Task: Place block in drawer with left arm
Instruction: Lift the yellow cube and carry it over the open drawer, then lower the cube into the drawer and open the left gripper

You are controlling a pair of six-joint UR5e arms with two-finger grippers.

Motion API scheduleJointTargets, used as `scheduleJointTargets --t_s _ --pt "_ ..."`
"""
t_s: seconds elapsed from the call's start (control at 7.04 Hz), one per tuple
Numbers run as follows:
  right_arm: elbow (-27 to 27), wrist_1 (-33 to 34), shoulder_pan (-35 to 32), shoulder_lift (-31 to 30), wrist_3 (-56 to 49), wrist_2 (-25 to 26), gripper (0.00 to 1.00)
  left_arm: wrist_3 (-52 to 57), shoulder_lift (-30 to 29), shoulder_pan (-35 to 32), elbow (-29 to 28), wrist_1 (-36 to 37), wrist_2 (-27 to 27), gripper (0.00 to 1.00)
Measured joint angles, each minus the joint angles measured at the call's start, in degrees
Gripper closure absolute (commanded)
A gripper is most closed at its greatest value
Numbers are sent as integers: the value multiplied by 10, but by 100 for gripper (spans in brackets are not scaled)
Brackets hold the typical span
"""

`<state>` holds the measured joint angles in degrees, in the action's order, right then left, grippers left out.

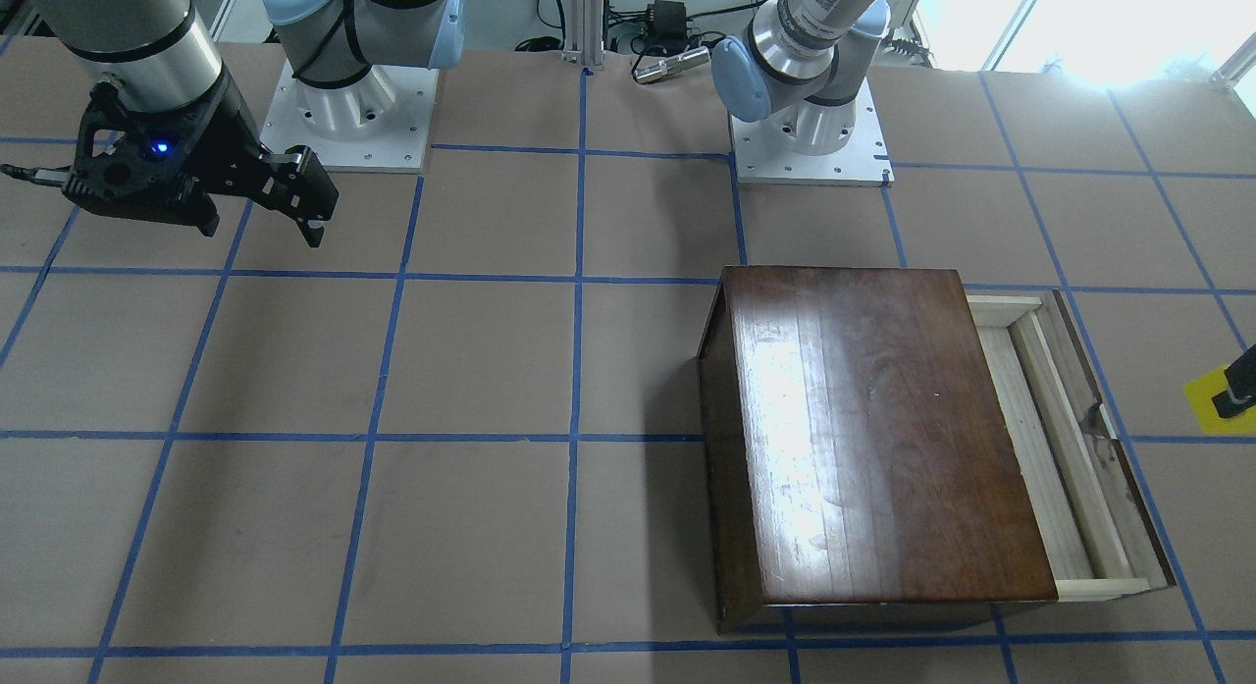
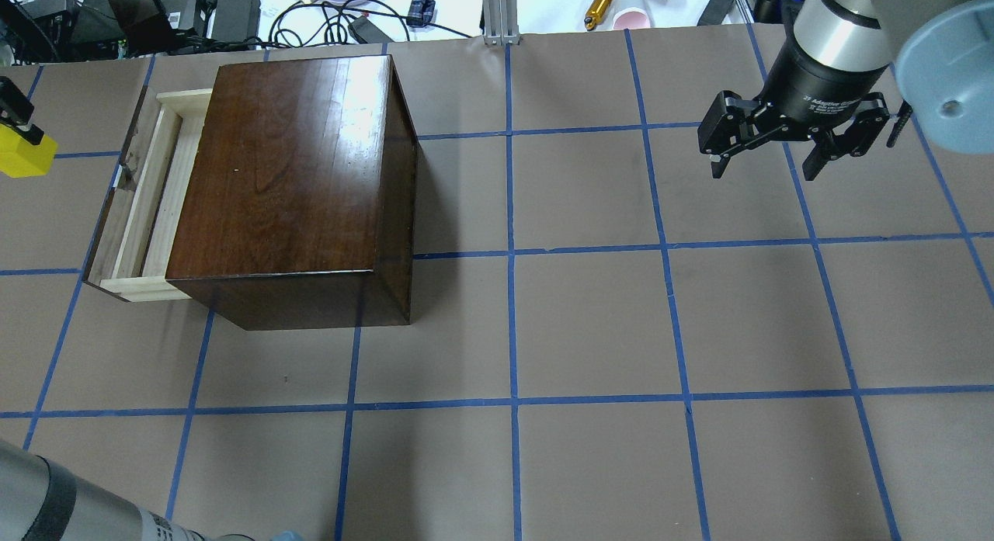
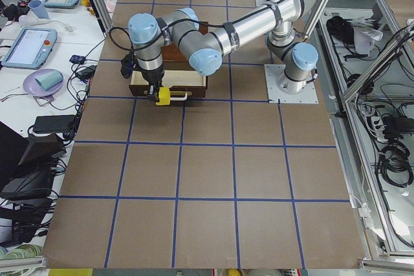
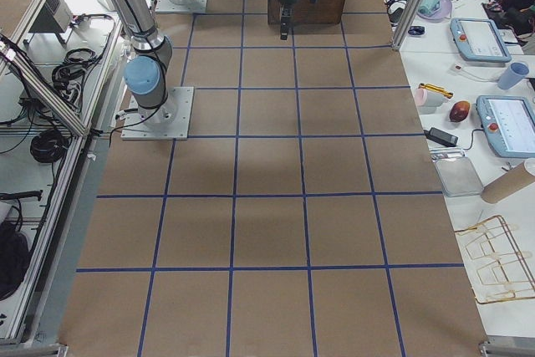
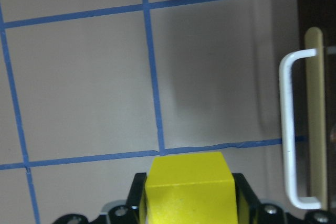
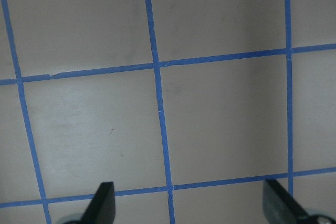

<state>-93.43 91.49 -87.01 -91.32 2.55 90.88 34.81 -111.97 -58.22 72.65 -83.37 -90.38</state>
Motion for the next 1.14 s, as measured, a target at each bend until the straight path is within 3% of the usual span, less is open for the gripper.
scheduleJointTargets --t_s 0.57,1.14 --pt "0 0 0 0 0 0 0 -119 2 -80 31 5 20 84" --pt "0 0 0 0 0 0 0 -135 -6 -94 79 31 33 83"
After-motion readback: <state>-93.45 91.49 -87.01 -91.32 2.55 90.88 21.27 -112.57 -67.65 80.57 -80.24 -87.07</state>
